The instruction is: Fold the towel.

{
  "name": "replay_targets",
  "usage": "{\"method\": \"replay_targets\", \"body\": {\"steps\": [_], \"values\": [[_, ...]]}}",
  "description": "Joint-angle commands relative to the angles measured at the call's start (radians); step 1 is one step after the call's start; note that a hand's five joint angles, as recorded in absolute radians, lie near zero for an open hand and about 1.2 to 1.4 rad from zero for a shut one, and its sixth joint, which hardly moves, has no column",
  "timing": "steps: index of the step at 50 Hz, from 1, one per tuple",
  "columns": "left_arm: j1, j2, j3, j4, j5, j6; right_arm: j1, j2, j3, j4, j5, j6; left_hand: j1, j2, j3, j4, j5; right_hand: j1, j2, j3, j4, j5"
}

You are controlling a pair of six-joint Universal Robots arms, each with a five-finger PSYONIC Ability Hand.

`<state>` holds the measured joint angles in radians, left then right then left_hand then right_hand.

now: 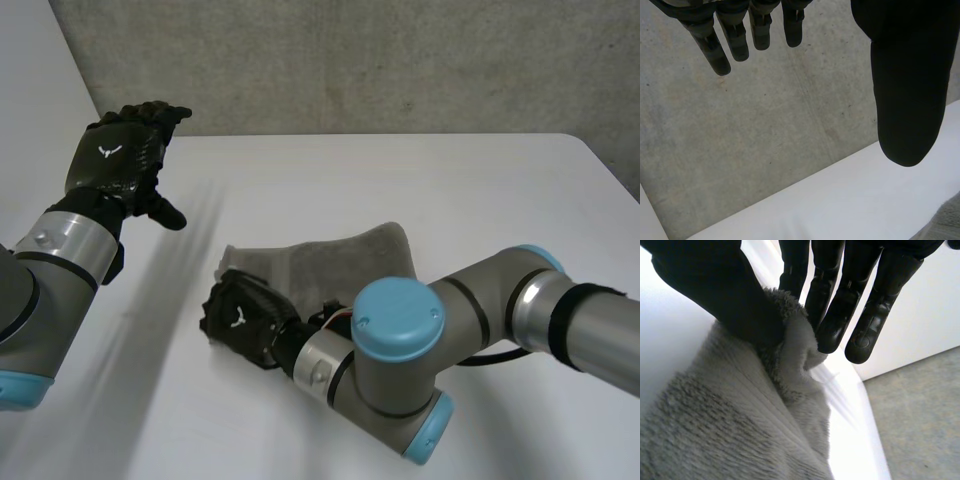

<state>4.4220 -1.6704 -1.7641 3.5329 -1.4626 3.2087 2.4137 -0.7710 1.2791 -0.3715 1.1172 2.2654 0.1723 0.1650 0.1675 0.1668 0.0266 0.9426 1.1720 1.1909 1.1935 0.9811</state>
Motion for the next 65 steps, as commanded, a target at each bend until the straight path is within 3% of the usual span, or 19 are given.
{"method": "replay_targets", "body": {"steps": [1, 3, 8, 13, 17, 20, 22, 23, 24, 25, 26, 28, 34, 36, 42, 47, 54, 61, 65], "values": [[-0.004, -0.038, 0.018, 0.008, 0.001, 0.003, -0.005, -0.073, 0.035, 0.028, 0.050, 0.111, 0.002, 0.010, 0.007, 0.008, -0.027, -0.768, -0.997, -1.016, -1.019, -0.981], [-0.009, -0.055, 0.031, 0.008, 0.002, 0.005, -0.031, -0.111, 0.048, 0.054, 0.084, 0.174, 0.002, 0.010, 0.007, 0.008, -0.027, -0.768, -0.997, -1.016, -1.019, -0.981], [-0.059, -0.155, 0.109, -0.025, 0.002, 0.003, -0.235, -0.258, 0.121, 0.184, 0.174, 0.443, 0.006, 0.013, 0.011, 0.011, -0.023, -0.768, -0.997, -1.016, -1.019, -0.981], [-0.154, -0.245, 0.161, -0.089, -0.018, 0.013, -0.344, -0.300, 0.179, 0.264, 0.155, 0.568, 0.009, 0.016, 0.014, 0.014, -0.020, -0.768, -0.997, -1.016, -1.019, -0.981], [-0.210, -0.319, 0.190, -0.140, -0.050, 0.054, -0.409, -0.304, 0.218, 0.305, 0.125, 0.576, 0.009, 0.016, 0.014, 0.014, -0.020, -0.768, -0.997, -1.016, -1.019, -0.981], [-0.254, -0.391, 0.210, -0.190, -0.120, 0.134, -0.455, -0.295, 0.258, 0.321, 0.096, 0.548, 0.009, 0.016, 0.014, 0.014, -0.020, -0.768, -0.997, -1.016, -1.019, -0.981], [-0.286, -0.446, 0.222, -0.212, -0.221, 0.228, -0.462, -0.289, 0.269, 0.316, 0.093, 0.531, 0.003, 0.010, 0.008, 0.009, -0.026, -0.753, -0.982, -1.001, -1.004, -0.966], [-0.286, -0.446, 0.222, -0.212, -0.222, 0.229, -0.462, -0.289, 0.269, 0.316, 0.093, 0.531, 0.003, 0.010, 0.008, 0.009, -0.026, -0.752, -0.981, -1.000, -1.003, -0.965], [-0.300, -0.471, 0.226, -0.210, -0.281, 0.281, -0.469, -0.281, 0.281, 0.313, 0.093, 0.510, 0.002, 0.010, 0.007, 0.008, -0.027, -0.636, -0.865, -0.884, -0.887, -0.849], [-0.300, -0.471, 0.226, -0.210, -0.282, 0.281, -0.472, -0.268, 0.289, 0.312, 0.098, 0.488, 0.002, 0.010, 0.007, 0.008, -0.027, -0.498, -0.727, -0.746, -0.749, -0.711], [-0.306, -0.479, 0.227, -0.209, -0.324, 0.316, -0.472, -0.267, 0.289, 0.312, 0.098, 0.488, 0.002, 0.010, 0.007, 0.008, -0.027, -0.497, -0.726, -0.745, -0.747, -0.710], [-0.309, -0.483, 0.227, -0.209, -0.337, 0.333, -0.478, -0.243, 0.295, 0.310, 0.107, 0.451, 0.002, 0.010, 0.007, 0.008, -0.027, -0.248, -0.478, -0.496, -0.499, -0.461], [-0.328, -0.479, 0.227, -0.203, -0.335, 0.338, -0.481, -0.220, 0.298, 0.284, 0.113, 0.425, 0.002, 0.010, 0.007, 0.008, -0.027, 0.096, -0.133, -0.152, -0.154, -0.116], [-0.340, -0.470, 0.227, -0.198, -0.335, 0.338, -0.487, -0.218, 0.301, 0.258, 0.134, 0.408, 0.002, 0.010, 0.007, 0.008, -0.027, 0.452, 0.222, 0.203, 0.201, 0.239], [-0.394, -0.410, 0.223, -0.175, -0.338, 0.338, -0.515, -0.255, 0.333, 0.252, 0.205, 0.341, 0.002, 0.010, 0.007, 0.008, -0.027, 0.454, 0.224, 0.205, 0.203, 0.241], [-0.398, -0.335, 0.212, -0.167, -0.335, 0.338, -0.542, -0.410, 0.416, 0.229, 0.243, 0.116, 0.002, 0.010, 0.007, 0.008, -0.027, 0.454, 0.224, 0.205, 0.203, 0.241], [-0.388, -0.259, 0.207, -0.169, -0.337, 0.333, -0.519, -0.459, 0.388, 0.218, 0.337, -0.093, 0.002, 0.010, 0.007, 0.008, -0.027, 0.454, 0.224, 0.205, 0.203, 0.241], [-0.340, -0.197, 0.181, -0.167, -0.343, 0.330, -0.291, -0.415, 0.290, 0.183, 0.360, -0.148, 0.002, 0.010, 0.007, 0.008, -0.027, 0.454, 0.224, 0.205, 0.203, 0.241], [-0.309, -0.166, 0.163, -0.167, -0.341, 0.327, -0.133, -0.331, 0.302, 0.148, 0.256, -0.249, 0.002, 0.010, 0.007, 0.008, -0.027, 0.454, 0.224, 0.205, 0.203, 0.241]]}}
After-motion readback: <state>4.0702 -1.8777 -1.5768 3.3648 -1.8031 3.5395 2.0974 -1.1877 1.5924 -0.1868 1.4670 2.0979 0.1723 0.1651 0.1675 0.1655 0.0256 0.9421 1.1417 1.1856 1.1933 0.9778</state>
